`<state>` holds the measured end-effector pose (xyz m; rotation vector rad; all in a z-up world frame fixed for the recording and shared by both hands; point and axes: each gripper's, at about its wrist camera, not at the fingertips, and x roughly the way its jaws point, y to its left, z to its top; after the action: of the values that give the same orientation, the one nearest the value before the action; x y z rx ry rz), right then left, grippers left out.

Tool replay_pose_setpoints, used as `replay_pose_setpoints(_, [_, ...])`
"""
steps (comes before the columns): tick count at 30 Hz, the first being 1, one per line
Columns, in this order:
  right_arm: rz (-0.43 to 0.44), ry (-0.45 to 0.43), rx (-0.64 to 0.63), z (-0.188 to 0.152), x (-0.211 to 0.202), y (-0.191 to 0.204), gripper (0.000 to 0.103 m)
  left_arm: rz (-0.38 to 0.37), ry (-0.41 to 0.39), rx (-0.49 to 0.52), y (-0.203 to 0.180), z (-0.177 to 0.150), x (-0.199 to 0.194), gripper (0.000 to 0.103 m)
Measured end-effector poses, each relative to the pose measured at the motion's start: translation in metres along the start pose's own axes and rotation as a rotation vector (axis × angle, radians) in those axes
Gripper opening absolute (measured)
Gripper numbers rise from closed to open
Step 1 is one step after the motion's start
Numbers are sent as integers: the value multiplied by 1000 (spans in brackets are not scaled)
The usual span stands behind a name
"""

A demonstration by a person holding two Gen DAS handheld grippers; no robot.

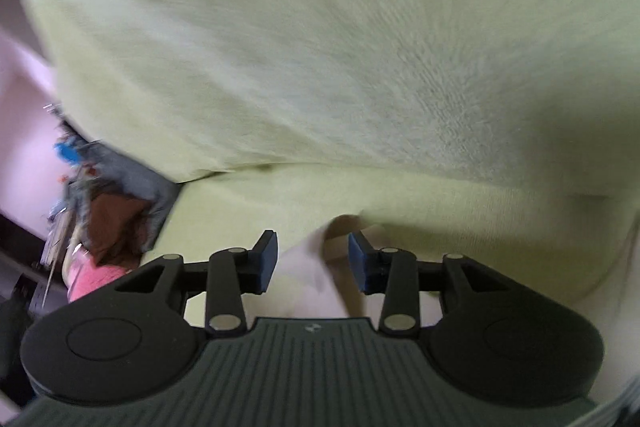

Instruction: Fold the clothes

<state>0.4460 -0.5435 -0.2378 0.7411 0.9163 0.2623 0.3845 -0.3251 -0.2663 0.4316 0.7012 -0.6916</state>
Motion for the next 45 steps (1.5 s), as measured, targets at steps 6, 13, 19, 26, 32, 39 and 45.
replay_pose_setpoints(6, [125,59,67,-4,23,-6,38,-35,-5,-20,5,4,6,62])
replay_pose_setpoints(13, [113,-171,-118,-4,9,18,48,-118,-15,-36,-6,15,8,62])
replay_pose_setpoints(19, [-50,-61,-84,0,24,9,60,-88,50,-8,-27,21,29,63])
replay_pose_setpoints(26, [-9,-98,27,-13,-30,-10,79,-84,38,-21,-17,28,38,64])
replay_pose_setpoints(32, [11,-133,-58,-79,-79,-1,77,-169,21,-34,5,43,59,63])
replay_pose_setpoints(39, [-132,-51,-235,-198,-89,21,74,-323,1,-60,21,56,87,61])
replay_pose_setpoints(45, [-110,-90,-205,-211,-101,36,74,-331,-13,19,4,64,92,4])
